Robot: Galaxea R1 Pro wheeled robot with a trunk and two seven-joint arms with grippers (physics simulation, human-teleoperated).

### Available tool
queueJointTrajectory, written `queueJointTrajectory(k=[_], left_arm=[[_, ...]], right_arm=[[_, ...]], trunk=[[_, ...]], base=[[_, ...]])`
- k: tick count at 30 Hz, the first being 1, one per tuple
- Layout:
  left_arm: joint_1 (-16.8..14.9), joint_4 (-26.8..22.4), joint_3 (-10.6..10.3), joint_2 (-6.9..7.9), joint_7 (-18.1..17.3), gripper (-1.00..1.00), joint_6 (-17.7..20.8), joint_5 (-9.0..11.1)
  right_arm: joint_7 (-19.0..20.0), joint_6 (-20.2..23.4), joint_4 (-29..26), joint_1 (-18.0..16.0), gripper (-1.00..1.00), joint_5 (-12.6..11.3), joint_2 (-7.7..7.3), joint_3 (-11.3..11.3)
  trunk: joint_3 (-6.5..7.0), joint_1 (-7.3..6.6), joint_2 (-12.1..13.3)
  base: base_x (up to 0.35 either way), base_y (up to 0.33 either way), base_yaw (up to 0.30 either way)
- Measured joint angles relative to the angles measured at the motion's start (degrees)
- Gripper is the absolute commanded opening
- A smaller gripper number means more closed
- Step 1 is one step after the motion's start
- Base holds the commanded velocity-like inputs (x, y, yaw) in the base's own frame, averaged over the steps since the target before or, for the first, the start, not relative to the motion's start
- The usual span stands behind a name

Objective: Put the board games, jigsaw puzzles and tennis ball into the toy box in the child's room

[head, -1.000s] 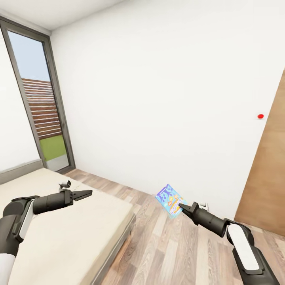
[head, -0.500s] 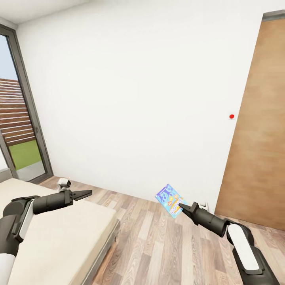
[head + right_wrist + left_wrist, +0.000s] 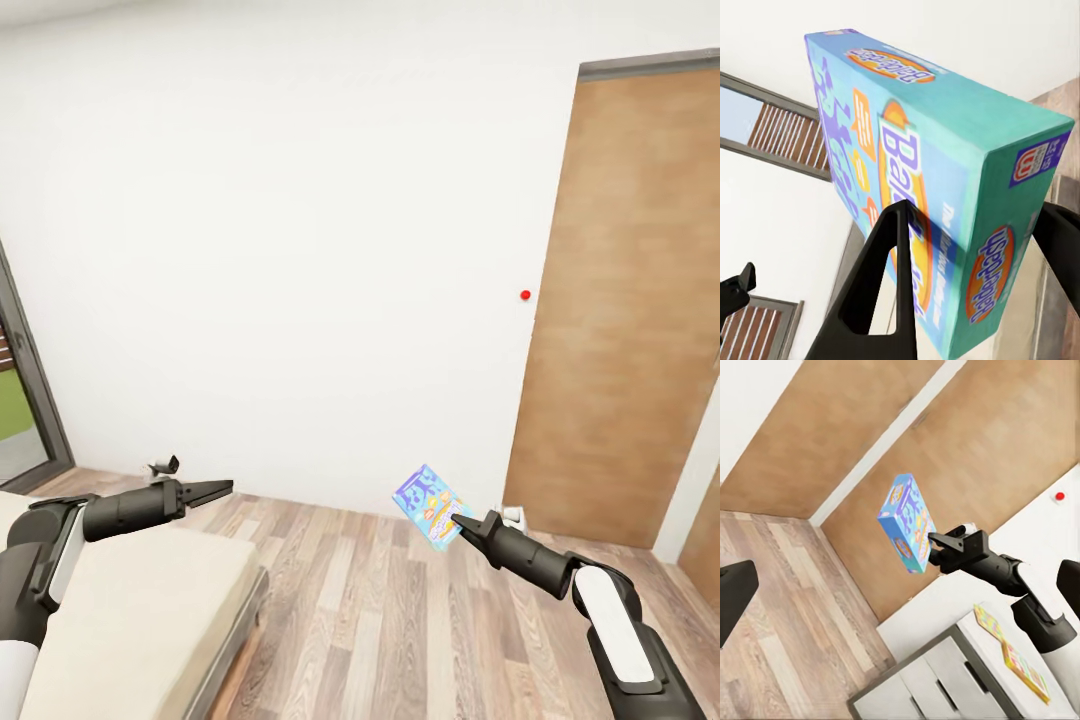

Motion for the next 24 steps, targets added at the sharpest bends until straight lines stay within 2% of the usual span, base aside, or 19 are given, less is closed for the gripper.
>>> queueJointTrajectory(k=[15, 24], left_arm=[[0.00, 0.00, -0.03, 0.00, 0.04, 1.00, 0.00, 0.00], [0.02, -0.02, -0.04, 0.01, 0.05, 1.00, 0.00, 0.00]], right_arm=[[0.00, 0.01, 0.02, 0.00, -1.00, 0.00, -0.01, 0.00], [0.01, 0.04, -0.04, -0.02, -1.00, -0.36, 0.01, 0.01]], trunk=[[0.57, 0.00, 0.00], [0.65, 0.00, 0.00]], base=[[0.000, 0.000, -0.277], [0.000, 0.000, -0.074]])
